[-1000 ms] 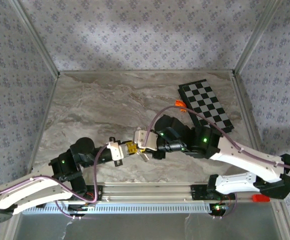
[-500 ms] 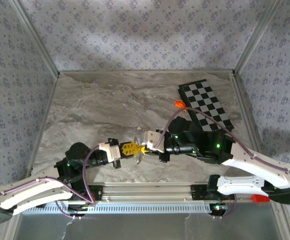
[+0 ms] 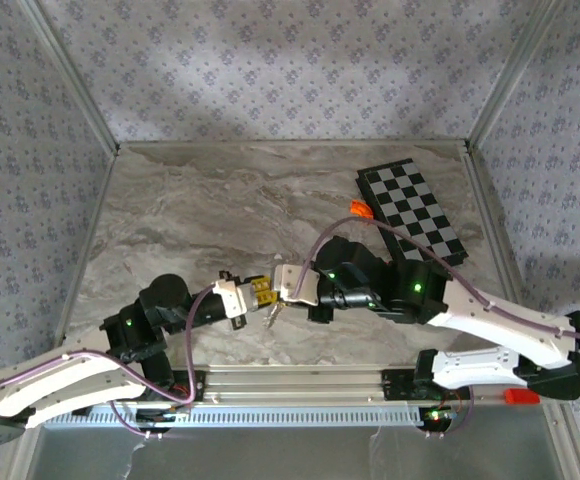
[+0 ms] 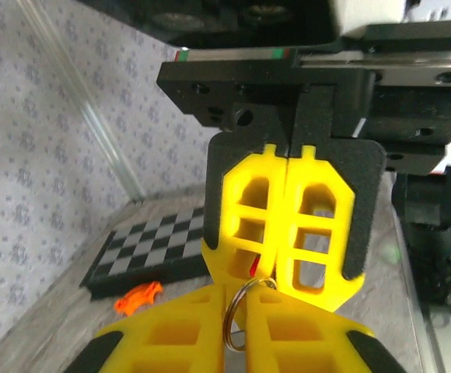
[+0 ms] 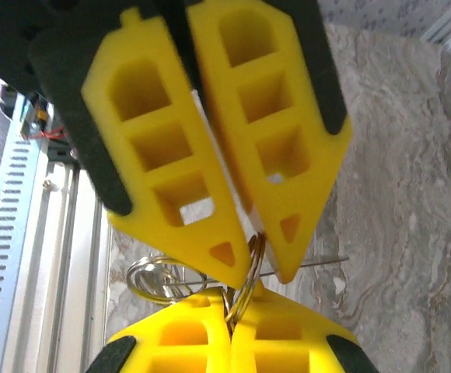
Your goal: Put the keys on the keyring
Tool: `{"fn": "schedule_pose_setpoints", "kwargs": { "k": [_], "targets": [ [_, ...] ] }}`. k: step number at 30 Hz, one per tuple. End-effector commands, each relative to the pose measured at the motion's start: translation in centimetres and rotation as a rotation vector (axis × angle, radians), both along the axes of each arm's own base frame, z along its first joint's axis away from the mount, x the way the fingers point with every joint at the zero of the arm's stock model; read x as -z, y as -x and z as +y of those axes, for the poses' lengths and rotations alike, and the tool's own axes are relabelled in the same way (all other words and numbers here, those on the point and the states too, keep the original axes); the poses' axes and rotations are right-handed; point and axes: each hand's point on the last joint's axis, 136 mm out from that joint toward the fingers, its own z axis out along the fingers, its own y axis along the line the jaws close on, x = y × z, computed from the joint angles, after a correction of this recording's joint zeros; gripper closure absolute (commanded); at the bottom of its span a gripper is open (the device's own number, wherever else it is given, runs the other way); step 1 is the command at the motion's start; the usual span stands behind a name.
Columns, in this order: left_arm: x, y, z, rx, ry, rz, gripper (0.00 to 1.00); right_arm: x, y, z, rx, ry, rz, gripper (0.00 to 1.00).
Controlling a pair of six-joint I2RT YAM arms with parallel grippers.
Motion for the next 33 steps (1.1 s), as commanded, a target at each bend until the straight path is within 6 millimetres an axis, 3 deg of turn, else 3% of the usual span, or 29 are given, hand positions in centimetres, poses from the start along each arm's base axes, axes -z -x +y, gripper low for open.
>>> {"fn": "schedule_pose_setpoints", "kwargs": {
  "k": [1, 5, 10, 16, 25, 33],
  "targets": [
    [-0.3, -0.9, 0.5, -0.057, -0.046, -0.036, 1.0, -0.6, 0.8, 0.4, -0.049, 0.008, -0.015, 1.0],
    [-0.5, -0.8, 0.6, -0.055, -0.026, -0.035, 1.0, -1.1, 1.0, 0.5, -0.057, -0.012, -0.01, 1.0],
    [-2.8, 0.2, 0.7, -0.009, 0.125, -0.034, 1.0, -1.2, 0.9, 0.4, -0.035, -0.028, 0.004, 1.0],
    [-6.0, 1.1, 1.9, 0.027, 0.391, -0.027, 1.0, -2.0, 0.9, 0.3, -0.023, -0.09, 0.001, 0.81],
    [-7.3, 1.9, 2.6, 0.076, 0.525, 0.003, 1.0, -3.0, 1.1, -0.2, -0.025, -0.153, 0.007, 0.8],
    [-7.7, 2.1, 3.1, 0.08, 0.538, -0.003, 1.0, -3.0, 1.0, -0.8, -0.006, -0.159, -0.001, 0.81]
  ]
}}
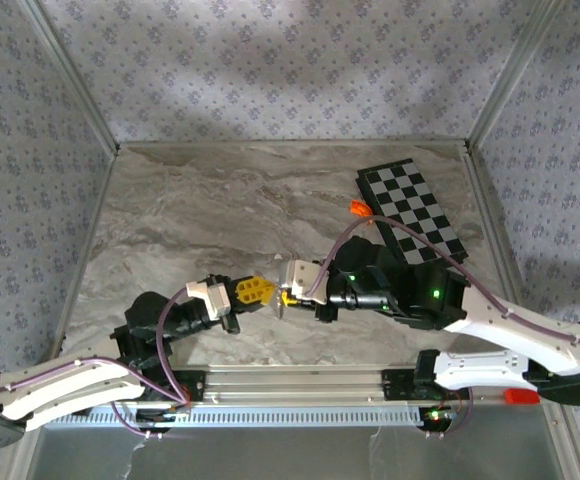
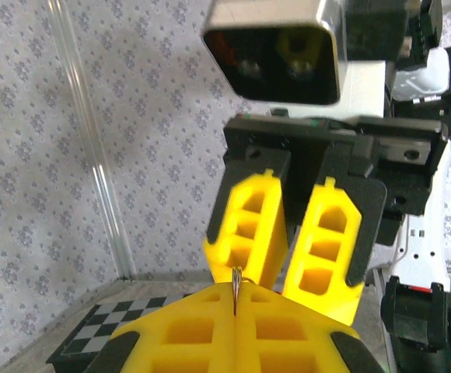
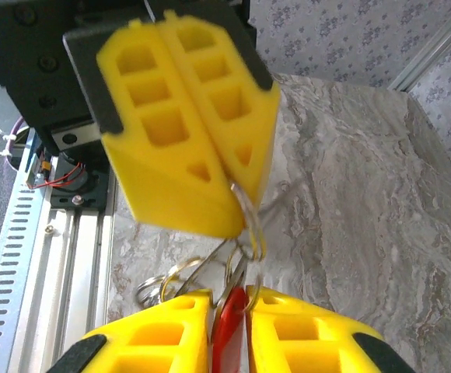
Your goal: Put the keys on the keyring
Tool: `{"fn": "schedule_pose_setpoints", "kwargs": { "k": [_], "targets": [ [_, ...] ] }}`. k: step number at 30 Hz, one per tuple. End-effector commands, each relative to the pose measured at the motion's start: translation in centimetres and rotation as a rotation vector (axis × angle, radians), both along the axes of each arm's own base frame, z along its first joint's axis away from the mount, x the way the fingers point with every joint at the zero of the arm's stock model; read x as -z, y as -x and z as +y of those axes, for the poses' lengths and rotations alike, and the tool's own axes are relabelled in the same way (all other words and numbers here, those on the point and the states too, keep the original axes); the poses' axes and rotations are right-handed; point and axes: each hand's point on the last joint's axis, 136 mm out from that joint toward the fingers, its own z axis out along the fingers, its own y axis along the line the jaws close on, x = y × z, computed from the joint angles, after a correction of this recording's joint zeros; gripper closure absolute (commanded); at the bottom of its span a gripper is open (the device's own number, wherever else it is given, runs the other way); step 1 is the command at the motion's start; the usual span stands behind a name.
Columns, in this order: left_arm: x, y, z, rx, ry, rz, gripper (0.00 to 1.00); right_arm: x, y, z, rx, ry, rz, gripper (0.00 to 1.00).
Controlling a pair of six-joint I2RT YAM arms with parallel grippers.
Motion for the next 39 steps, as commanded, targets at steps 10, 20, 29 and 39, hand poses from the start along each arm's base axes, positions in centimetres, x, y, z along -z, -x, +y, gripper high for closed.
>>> {"fn": "schedule_pose_setpoints", "kwargs": {
  "k": [10, 20, 29, 39],
  "targets": [
    [-3.7, 1.0, 1.5, 0.02, 0.128, -0.046, 1.0, 0.5, 0.4, -0.4, -0.009, 0.004, 0.028, 0.94],
    [-4.1, 2.0, 1.5, 0.073, 0.122, -0.069, 1.0, 1.5, 0.2, 0.0, -0.014, 0.034, 0.046, 0.98],
    [-3.6, 2.1, 1.3, 0.078, 0.091, -0.075, 1.0, -1.9, 0.7, -1.1, -0.021, -0.08, -0.003, 0.72],
    [-3.4, 3.6, 0.5, 0.171, 0.055, -0.09, 1.0, -3.6, 2.3, -1.4, -0.095, -0.198, -0.007, 0.69]
  ]
}}
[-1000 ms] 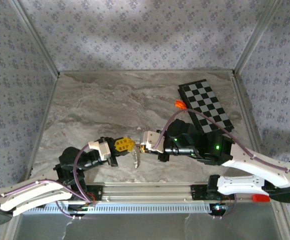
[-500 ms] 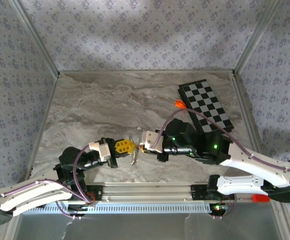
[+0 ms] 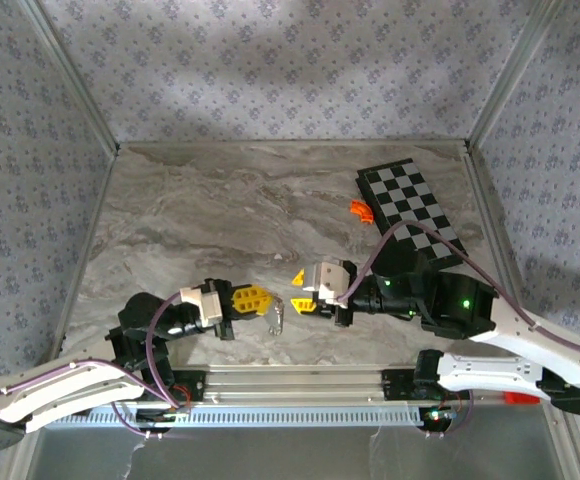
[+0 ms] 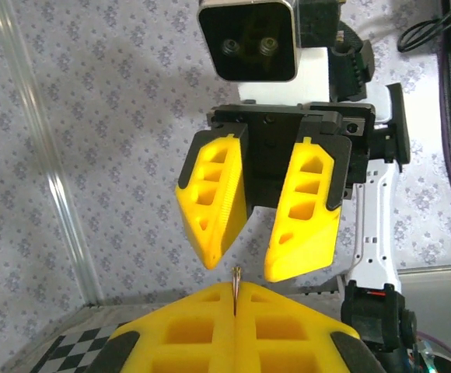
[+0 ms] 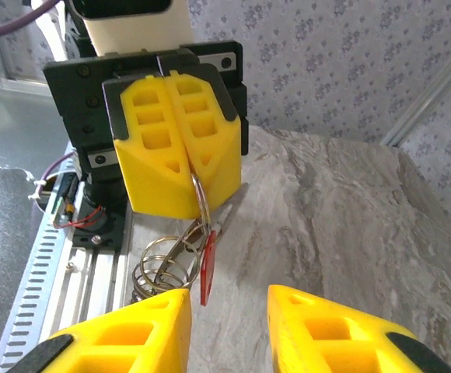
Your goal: Put the keys on the keyring
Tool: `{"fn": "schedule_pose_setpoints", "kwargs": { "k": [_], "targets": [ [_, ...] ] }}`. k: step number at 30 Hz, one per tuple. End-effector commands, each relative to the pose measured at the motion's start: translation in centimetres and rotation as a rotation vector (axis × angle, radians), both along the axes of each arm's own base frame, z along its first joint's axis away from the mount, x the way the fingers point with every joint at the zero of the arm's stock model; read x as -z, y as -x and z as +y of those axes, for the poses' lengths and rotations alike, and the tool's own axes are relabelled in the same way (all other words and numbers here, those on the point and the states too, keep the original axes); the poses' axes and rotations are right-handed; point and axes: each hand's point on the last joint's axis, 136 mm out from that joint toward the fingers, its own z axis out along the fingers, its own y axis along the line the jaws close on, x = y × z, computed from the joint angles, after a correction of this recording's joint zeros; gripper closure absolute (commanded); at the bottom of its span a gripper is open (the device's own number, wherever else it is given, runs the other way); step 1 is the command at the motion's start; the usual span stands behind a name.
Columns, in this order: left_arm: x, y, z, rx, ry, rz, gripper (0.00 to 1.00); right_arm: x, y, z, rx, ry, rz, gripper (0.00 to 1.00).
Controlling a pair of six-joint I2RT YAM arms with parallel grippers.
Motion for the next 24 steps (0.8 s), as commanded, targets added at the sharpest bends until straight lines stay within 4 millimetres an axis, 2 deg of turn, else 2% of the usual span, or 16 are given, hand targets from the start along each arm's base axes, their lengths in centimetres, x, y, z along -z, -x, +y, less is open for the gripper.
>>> {"fn": "schedule_pose_setpoints", "kwargs": {
  "k": [1, 5, 18, 24],
  "targets": [
    [-2.9, 1.3, 0.6, 0.056, 0.063, -0.048, 1.0, -0.4, 0.5, 0.5, -0.037, -0.037, 0.011, 0.69],
    [-2.8, 1.5, 0.4, 0.074, 0.054, -0.044, 1.0, -0.5, 1.0, 0.7, -0.066, -0.055, 0.014, 0.73],
    [-2.6, 1.6, 0.2, 0.081, 0.047, -0.036, 1.0, -0.5, 1.8, 1.7, -0.131, -0.091, 0.024, 0.75],
    [-2.5, 1.5, 0.2, 0.081, 0.043, -0.034, 1.0, -0.1, 1.7, 2.2, -0.138, -0.084, 0.028, 0.84]
  ]
}}
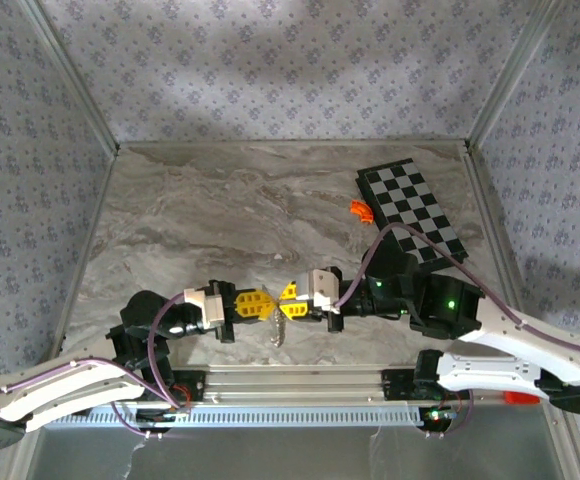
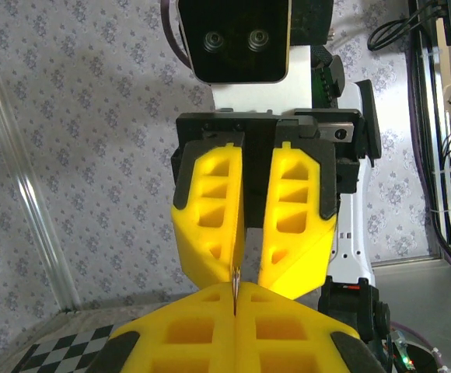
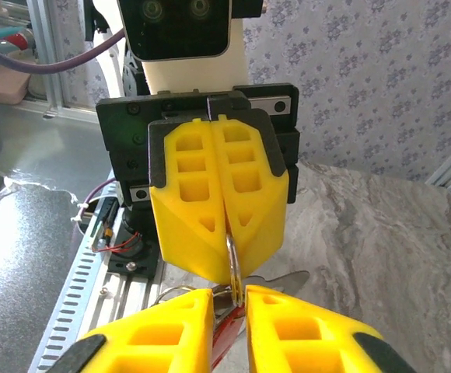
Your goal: Put the keys on the keyring
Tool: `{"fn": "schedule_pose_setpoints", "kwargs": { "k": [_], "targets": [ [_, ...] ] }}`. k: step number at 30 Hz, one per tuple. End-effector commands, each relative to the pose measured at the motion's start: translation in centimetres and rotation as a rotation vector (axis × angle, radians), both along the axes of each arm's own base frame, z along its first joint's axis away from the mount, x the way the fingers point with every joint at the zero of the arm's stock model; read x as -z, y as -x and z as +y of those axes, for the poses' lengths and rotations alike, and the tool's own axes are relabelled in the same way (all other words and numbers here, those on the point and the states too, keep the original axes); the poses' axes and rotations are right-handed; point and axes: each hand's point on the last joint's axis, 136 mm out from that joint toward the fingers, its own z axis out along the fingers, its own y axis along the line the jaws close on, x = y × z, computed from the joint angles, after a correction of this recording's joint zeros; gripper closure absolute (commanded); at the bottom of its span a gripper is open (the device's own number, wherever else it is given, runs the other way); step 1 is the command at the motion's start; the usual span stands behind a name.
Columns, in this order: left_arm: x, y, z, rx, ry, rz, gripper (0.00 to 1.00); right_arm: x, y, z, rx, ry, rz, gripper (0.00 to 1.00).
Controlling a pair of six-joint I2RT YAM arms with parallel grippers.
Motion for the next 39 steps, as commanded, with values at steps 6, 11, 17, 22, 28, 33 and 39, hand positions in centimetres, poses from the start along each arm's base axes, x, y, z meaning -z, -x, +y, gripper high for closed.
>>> {"fn": "schedule_pose_setpoints", "kwargs": {
  "k": [6, 11, 17, 22, 28, 33, 39],
  "targets": [
    [-2.6, 0.7, 0.7, 0.027, 0.065, -0.024, 1.0, -0.4, -0.1, 0.3, -0.005, -0.029, 0.005, 0.9],
    [-2.2, 0.5, 0.3, 0.022, 0.035, -0.015, 1.0, -0.3, -0.4, 0.3, 0.014, -0.023, 0.004, 1.0],
    [-0.1, -2.0, -0.2, -0.121, -0.145, -0.011, 0.93, 0.9, -1.7, 0.2, 0.085, 0.092, 0.03, 1.0],
    [2.3, -3.7, -0.4, -0.215, -0.298, -0.018, 0.9, 0.9, -2.4, -0.2, 0.123, 0.148, -0.001, 1.0],
    [2.9, -4.0, -0.3, -0.232, -0.341, -0.024, 0.97, 1.9, -2.6, -0.1, 0.125, 0.214, -0.007, 1.0],
    [2.5, -3.9, -0.1, -0.232, -0.303, -0.025, 1.0, 2.0, -2.7, 0.0, 0.129, 0.221, -0.015, 1.0],
    [0.0, -2.2, 0.0, -0.144, -0.152, -0.026, 1.0, 0.9, -2.6, 0.0, 0.133, 0.145, -0.024, 0.86]
  ]
}}
